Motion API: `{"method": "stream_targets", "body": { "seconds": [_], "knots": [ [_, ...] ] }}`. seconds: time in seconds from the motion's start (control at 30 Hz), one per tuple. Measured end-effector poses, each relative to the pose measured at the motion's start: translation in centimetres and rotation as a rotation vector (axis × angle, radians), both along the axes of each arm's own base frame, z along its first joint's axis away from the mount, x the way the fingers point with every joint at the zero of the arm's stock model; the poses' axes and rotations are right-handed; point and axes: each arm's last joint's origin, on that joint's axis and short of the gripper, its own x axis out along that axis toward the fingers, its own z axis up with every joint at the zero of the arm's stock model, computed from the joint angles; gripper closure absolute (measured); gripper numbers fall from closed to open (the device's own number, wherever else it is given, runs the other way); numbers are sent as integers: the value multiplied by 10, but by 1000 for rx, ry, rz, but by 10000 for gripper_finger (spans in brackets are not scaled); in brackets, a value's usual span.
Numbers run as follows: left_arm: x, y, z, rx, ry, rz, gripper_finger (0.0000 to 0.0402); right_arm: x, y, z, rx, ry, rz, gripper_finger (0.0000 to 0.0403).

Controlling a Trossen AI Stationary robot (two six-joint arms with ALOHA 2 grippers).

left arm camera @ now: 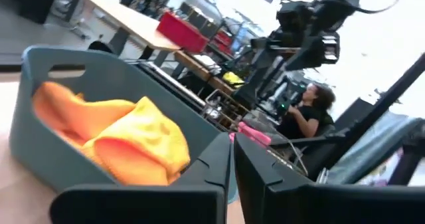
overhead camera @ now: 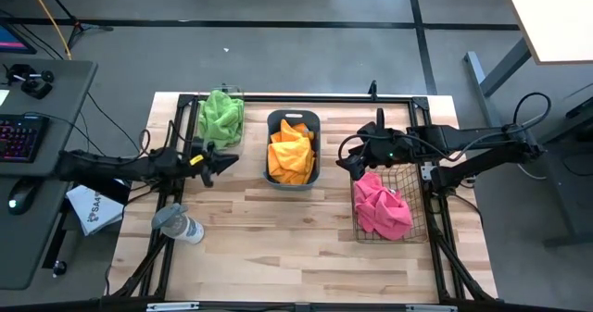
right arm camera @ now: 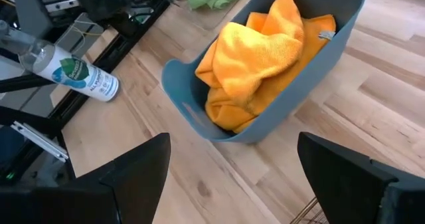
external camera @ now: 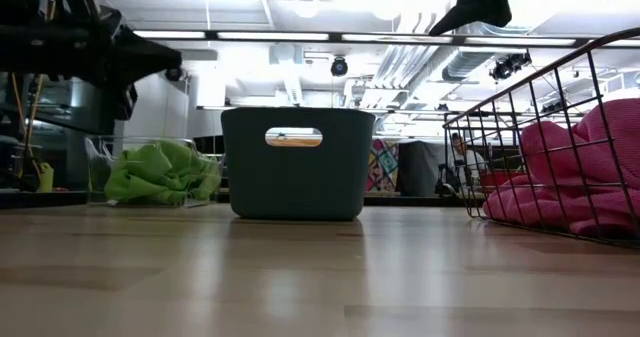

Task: Sort microfiber towel by color & place in baskets
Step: Return to Home Position

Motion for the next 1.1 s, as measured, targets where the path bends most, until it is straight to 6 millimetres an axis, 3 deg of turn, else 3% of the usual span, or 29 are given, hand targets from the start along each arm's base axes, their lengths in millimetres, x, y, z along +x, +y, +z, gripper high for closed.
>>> {"method": "stream_targets", "body": {
  "seconds": [0.3, 0.5, 0.63, 0.83, 0.97, 1.1],
  "knots": [
    [-3, -2, -4, 175, 75, -58, 392, -6, 2, 3, 109, -12, 37, 77],
    [-3, -2, -4, 176, 71, -72, 391, -43, -1, 7, 91, 106, 34, 103],
    [-3, -2, -4, 177, 71, -72, 390, -75, 1, 4, 18, 58, 26, 141],
    [-3, -2, -4, 177, 70, -71, 390, -114, 8, -49, 19, -123, 54, 209],
    [-3, -2, -4, 177, 70, -71, 390, -125, 11, -90, 22, -329, 135, 265],
    [-3, -2, -3, 177, 70, -71, 390, -132, 9, -120, -49, -528, 181, 342]
  ]
}}
